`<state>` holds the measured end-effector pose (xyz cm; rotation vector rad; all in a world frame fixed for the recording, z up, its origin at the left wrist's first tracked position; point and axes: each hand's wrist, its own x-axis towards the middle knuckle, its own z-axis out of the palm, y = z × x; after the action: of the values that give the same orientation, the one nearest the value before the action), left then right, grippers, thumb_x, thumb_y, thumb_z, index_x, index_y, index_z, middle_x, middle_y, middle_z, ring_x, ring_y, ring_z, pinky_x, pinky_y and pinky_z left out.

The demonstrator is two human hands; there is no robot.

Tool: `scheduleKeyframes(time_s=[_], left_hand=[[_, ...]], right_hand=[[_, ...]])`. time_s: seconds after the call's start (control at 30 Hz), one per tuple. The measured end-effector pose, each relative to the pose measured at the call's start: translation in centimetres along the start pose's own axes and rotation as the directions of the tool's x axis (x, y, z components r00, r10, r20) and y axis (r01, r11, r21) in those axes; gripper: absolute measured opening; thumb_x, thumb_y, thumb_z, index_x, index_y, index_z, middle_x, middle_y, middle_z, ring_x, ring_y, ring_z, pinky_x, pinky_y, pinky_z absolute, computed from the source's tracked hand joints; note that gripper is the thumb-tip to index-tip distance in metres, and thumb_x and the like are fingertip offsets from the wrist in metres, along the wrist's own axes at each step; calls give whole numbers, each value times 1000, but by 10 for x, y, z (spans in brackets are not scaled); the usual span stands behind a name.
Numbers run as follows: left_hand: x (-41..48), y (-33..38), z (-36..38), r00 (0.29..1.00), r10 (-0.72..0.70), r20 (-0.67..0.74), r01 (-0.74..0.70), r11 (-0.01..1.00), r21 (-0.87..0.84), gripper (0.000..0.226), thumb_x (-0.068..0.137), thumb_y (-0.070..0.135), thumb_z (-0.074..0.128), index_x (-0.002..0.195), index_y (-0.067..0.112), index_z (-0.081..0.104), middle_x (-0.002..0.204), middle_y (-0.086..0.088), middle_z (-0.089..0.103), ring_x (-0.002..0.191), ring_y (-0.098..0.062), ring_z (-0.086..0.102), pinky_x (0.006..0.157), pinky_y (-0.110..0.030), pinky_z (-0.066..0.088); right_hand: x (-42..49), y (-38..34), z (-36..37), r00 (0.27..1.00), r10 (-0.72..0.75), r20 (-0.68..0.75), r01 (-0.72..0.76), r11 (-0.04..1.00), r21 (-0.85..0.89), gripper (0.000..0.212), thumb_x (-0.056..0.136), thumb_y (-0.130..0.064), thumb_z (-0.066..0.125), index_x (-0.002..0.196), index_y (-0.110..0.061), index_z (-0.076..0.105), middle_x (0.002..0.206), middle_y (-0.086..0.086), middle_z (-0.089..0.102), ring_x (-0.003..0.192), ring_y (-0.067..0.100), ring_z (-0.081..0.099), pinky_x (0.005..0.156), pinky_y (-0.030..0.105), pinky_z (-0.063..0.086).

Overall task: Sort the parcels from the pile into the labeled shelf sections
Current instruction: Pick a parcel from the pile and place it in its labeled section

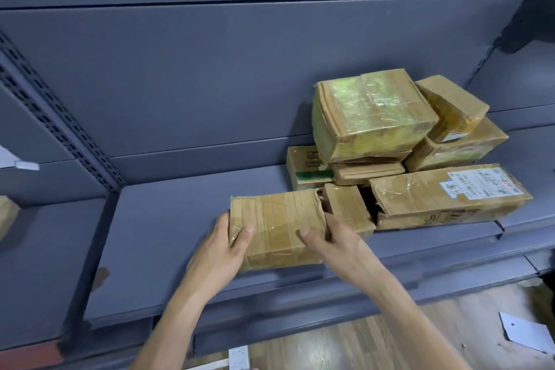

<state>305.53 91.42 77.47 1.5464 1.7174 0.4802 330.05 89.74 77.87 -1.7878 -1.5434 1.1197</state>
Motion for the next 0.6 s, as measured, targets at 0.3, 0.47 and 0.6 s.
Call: scheduleKeyframes(time_s=[0.3,0.47,0.6], left_hand=[[-2,-66,-8,994,-92,55,94,995,-42,60,99,67,42,153,44,29,153,19,48,138,-10,49,103,-35,42],[4,-70,-11,993,-97,60,100,993,-58,56,95,77,35,144,50,39,140,22,54,134,-9,52,97,-35,41],[8,-57,-15,998,-56,24,55,998,12,26,102,63,38,117,48,54,110,21,65,108,-11,63,94,-40,52]], right_hand=[[10,9,61,992,100,81,-103,994,36,30,96,-50,58,119,-32,55,104,-17,67,94,-2,62,71,15,45],[18,7,61,987,153,50,-153,988,2,39,95,-63,53,117,-31,56,100,-13,67,92,4,63,70,24,45],[31,1,58,989,140,35,-138,989,-52,29,93,-52,64,103,-26,58,87,-8,67,75,4,64,64,23,47]])
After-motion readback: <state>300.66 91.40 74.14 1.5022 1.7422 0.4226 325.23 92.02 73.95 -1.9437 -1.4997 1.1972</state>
